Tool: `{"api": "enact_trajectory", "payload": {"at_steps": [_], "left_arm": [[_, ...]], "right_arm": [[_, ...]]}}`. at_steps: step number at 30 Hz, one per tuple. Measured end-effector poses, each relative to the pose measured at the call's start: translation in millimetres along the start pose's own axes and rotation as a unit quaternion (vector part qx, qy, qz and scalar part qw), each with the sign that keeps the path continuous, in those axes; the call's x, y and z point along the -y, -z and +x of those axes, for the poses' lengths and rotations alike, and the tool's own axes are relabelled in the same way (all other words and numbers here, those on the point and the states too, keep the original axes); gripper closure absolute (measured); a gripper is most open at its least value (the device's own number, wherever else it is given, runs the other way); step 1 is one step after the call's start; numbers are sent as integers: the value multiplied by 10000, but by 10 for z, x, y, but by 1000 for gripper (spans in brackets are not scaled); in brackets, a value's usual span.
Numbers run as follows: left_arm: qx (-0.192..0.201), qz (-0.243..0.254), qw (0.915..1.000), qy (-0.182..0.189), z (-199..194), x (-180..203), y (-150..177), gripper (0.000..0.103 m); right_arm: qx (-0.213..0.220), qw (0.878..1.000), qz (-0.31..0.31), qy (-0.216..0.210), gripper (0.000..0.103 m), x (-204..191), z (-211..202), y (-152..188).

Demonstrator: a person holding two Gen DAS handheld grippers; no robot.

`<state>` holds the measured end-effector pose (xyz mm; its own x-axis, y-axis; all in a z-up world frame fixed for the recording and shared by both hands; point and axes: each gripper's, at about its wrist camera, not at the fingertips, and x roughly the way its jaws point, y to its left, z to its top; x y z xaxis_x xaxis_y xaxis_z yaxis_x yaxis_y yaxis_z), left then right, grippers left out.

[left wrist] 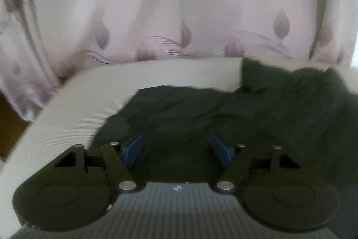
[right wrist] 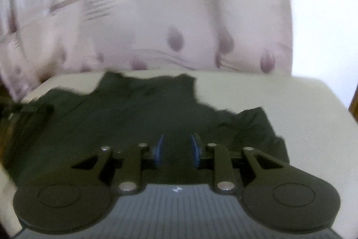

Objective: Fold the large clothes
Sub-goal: 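Lower the folded hem onto the jacket and smooth it with both grippers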

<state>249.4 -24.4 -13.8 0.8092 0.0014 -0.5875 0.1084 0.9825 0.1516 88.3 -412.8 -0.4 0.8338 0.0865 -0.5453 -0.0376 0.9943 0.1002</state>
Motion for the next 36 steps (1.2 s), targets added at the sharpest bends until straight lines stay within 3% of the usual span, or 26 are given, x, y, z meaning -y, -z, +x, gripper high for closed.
{"api": "enact_trajectory", "payload": {"at_steps": [7, 12, 17, 25, 29, 32, 36], "left_arm": [[-16, 18, 9998, -198, -117, -139, 287, 32], [-103, -59, 9997, -204, -71, -106, 357, 32], [-148, -6, 9997, -196, 0, -98, 394, 30], [-245, -353, 9990, -91, 108, -204, 454, 19], [-230, -407, 9988, -130, 48, -220, 414, 20], [-200, -671, 9975, -74, -75, -317, 397, 27], [-55, -726, 9972, -148, -318, -483, 503, 27]], "right_arm": [[-267, 9996, -59, -8, 77, -213, -216, 634], [-528, 9976, 436, -27, 78, -80, -99, 749], [-590, 9972, 465, 12, 78, -111, -24, 836], [-579, 9967, 561, 8, 78, -91, 11, 887], [-527, 9963, 675, -40, 75, -82, -82, 781], [-33, 9989, 445, -144, 75, -219, -322, 655], [128, 9986, 109, -508, 75, -499, -483, 558]]}}
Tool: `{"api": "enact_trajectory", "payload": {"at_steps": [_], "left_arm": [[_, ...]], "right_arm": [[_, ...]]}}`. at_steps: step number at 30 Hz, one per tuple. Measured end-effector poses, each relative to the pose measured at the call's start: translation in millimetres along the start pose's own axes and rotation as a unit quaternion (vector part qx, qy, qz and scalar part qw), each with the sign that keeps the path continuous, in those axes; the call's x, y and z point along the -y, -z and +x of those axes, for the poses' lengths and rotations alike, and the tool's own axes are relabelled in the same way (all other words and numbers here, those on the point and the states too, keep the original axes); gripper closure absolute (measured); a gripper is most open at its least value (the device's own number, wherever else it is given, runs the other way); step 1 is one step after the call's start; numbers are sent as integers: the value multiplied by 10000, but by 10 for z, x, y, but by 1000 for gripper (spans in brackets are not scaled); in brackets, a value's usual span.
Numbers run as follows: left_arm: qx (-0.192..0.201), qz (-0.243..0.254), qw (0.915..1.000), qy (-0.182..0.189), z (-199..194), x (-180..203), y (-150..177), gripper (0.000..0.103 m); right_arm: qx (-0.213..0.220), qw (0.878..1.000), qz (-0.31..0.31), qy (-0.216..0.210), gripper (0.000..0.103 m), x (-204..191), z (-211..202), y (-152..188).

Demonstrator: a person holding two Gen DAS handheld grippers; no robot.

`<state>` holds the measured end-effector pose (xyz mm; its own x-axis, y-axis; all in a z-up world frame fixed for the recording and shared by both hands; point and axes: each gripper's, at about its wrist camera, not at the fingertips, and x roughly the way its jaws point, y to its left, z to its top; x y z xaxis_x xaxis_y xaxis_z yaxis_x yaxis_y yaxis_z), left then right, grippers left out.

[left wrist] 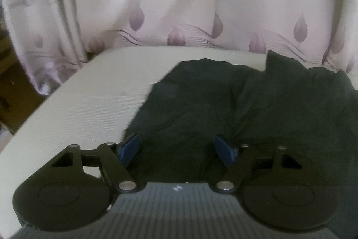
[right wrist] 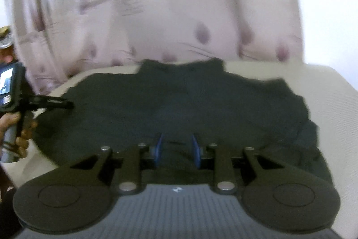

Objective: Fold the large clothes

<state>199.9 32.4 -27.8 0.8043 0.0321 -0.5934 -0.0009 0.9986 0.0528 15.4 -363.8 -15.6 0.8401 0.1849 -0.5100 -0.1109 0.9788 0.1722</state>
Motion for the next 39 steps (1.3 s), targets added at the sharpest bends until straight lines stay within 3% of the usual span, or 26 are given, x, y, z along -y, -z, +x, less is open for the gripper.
{"api": "enact_trajectory", "payload": {"at_steps": [4, 8, 12, 14, 15, 18, 20, 22, 24, 27, 29, 30, 32, 34, 37, 39], "left_arm": [[-85, 25, 9999, -87, -48, -186, 214, 28], [-215, -179, 9996, 107, 22, -304, 335, 27], [-466, -460, 9974, 314, 215, -390, 371, 15], [-527, -593, 9958, 460, 226, -462, 355, 19], [-467, -491, 9964, 509, 174, -471, 325, 27], [-117, -327, 9971, 672, -73, -563, 177, 29], [180, -335, 9960, 803, -201, -700, 25, 17], [405, -295, 9964, 685, -229, -808, -137, 7], [358, -154, 9943, 997, -109, -894, -294, 6], [-114, 242, 9893, 1437, 251, -878, -440, 8], [-398, 481, 9840, 1672, 521, -860, -456, 13], [-593, 512, 9811, 1771, 668, -863, -454, 22], [-919, 434, 9721, 2112, 922, -929, -432, 23], [-977, 325, 9624, 2513, 1070, -997, -435, 27], [-1290, 171, 9397, 3163, 1269, -1034, -389, 28], [-1285, 196, 9304, 3428, 1373, -1051, -406, 28]], "right_arm": [[-138, 9995, -229, -175, 75, -226, 93, 91], [-580, 9981, -148, -137, 77, -261, 347, 264], [-835, 9962, 158, -191, 77, -149, 507, 366], [-957, 9947, 286, -247, 77, -111, 527, 327], [-997, 9942, 311, -260, 76, -118, 505, 317], [-701, 9965, 203, -406, 75, -161, 307, 253], [-392, 9983, 79, -433, 75, -184, 145, 220], [-164, 9988, 68, -459, 75, -160, 29, 162], [-46, 9985, 133, -534, 74, -109, -51, 107], [-5, 9985, 262, -476, 70, -55, -59, 45], [-34, 9979, 378, -524, 70, -31, -34, 49], [-55, 9978, 402, -524, 69, -36, -17, 52], [-104, 9981, 338, -498, 69, -57, 4, 57], [-123, 9986, 259, -447, 69, -79, 18, 55], [-146, 9987, 211, -433, 69, -102, 43, 43], [-174, 9989, 176, -410, 66, -114, 72, 26]]}}
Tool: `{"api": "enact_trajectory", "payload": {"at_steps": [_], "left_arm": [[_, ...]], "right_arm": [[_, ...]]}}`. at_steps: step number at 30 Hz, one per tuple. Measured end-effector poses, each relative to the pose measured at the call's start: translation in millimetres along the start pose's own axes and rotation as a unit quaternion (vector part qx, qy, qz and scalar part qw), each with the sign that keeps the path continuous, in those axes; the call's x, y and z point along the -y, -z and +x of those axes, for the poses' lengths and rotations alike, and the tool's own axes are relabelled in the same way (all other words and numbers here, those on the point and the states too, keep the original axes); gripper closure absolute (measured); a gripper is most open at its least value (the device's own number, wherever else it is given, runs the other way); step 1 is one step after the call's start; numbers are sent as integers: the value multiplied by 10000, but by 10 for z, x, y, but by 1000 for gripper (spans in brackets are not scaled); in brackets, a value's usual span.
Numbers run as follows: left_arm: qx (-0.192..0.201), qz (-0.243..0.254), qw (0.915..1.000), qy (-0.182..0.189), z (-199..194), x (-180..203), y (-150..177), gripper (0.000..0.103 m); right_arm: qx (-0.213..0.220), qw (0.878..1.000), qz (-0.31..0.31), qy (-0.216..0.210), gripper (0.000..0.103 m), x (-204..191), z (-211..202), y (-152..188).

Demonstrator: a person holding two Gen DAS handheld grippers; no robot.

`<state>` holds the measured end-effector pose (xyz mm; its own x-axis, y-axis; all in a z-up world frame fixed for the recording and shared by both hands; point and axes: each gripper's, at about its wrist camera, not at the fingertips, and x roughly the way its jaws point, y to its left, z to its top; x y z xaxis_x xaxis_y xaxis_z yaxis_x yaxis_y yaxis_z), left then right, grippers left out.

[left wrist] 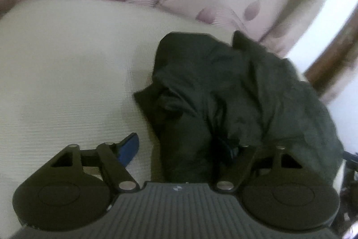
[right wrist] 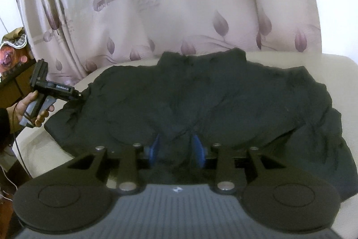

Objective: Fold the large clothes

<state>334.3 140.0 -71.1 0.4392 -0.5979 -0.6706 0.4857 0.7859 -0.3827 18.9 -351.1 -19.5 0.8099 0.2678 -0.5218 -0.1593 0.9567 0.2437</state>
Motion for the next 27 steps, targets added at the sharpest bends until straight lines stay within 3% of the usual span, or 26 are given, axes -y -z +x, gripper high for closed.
{"api": "enact_trajectory", "payload": {"at_steps": [5, 8, 9, 10, 12, 15, 23, 27], "left_arm": [[-139, -166, 9976, 665, 172, -84, -139, 22], [-187, 210, 9970, 725, 265, 82, -158, 14], [-174, 385, 9964, 739, 285, 125, -148, 19], [-123, 444, 9956, 811, 286, 130, -128, 32], [-20, 221, 9937, 1095, 240, 87, -81, 49], [164, -82, 9911, 1320, 147, 2, 45, 60], [297, -114, 9859, 1640, -229, 43, 417, 70], [254, -326, 9821, 1836, -363, -14, 667, 69]], "right_arm": [[85, 10000, -1, 15, 64, -35, 16, -56], [157, 9999, -34, 60, 50, -55, 29, -109], [193, 9998, -46, 59, 46, -61, 33, -124], [224, 9997, -64, 68, 46, -62, 36, -141], [274, 9994, -161, 144, 46, -64, 22, -165], [459, 9976, -278, 446, 45, 19, -57, -214], [672, 9888, 205, 1315, 45, 583, -235, -365], [607, 9867, 291, 1479, 38, 795, -253, -319]]}}
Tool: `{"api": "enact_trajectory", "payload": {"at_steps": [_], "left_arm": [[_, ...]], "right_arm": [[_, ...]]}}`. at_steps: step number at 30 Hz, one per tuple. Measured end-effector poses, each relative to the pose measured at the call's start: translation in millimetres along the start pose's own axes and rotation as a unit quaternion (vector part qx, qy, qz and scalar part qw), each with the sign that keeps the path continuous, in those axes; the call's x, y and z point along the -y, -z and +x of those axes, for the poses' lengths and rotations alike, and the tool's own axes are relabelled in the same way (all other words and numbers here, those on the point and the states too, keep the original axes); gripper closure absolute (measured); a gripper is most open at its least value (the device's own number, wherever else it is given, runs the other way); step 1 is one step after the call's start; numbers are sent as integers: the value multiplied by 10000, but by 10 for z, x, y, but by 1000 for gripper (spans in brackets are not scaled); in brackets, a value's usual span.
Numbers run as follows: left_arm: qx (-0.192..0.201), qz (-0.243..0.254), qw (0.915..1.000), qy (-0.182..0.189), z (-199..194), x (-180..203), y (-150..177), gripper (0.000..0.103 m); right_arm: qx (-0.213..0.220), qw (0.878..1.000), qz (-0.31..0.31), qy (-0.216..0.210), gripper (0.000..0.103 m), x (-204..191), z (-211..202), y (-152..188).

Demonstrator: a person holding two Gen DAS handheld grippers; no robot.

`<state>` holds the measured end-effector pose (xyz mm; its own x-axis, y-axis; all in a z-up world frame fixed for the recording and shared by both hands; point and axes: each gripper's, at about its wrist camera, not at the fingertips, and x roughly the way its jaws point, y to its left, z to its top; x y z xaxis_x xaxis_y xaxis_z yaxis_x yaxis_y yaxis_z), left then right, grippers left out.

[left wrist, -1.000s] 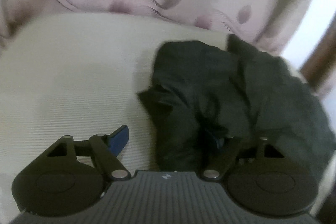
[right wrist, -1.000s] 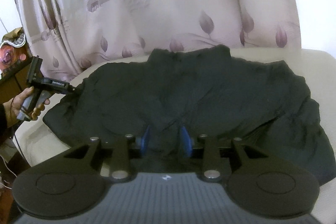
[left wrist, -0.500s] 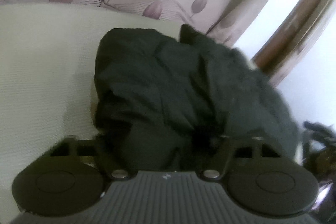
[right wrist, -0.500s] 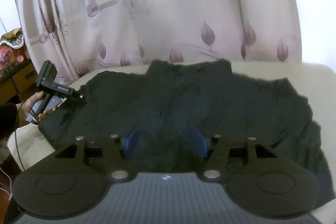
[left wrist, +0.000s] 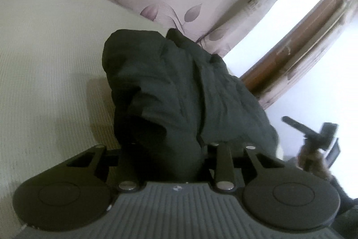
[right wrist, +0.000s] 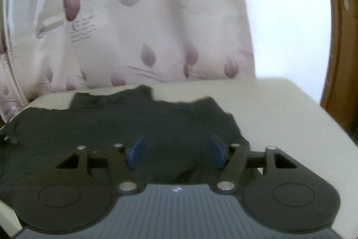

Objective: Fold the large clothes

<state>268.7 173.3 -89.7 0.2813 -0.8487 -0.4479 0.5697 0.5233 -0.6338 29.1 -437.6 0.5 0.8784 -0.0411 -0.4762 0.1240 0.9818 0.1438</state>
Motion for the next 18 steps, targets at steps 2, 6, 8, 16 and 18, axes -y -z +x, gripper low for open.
{"api": "enact_trajectory", "payload": {"at_steps": [2, 6, 8, 16, 18], "left_arm": [[-29, 87, 9999, -84, -21, 37, 27, 64], [-192, 401, 9985, -329, 70, 121, 14, 28], [-253, 555, 9979, -219, 125, 191, 12, 10], [-74, 398, 9987, -311, 207, 257, 53, 48], [85, 135, 9995, -287, 115, 207, 105, 58]], "right_arm": [[-99, 9999, 54, 77, 38, 92, 65, 17], [-327, 9991, 119, 259, 36, 220, 208, 74], [-331, 9986, 191, 372, 35, 263, 236, 105], [-651, 9954, 473, 524, 34, 514, 466, 137], [-1065, 9906, 648, 569, 33, 595, 655, 161]]}}
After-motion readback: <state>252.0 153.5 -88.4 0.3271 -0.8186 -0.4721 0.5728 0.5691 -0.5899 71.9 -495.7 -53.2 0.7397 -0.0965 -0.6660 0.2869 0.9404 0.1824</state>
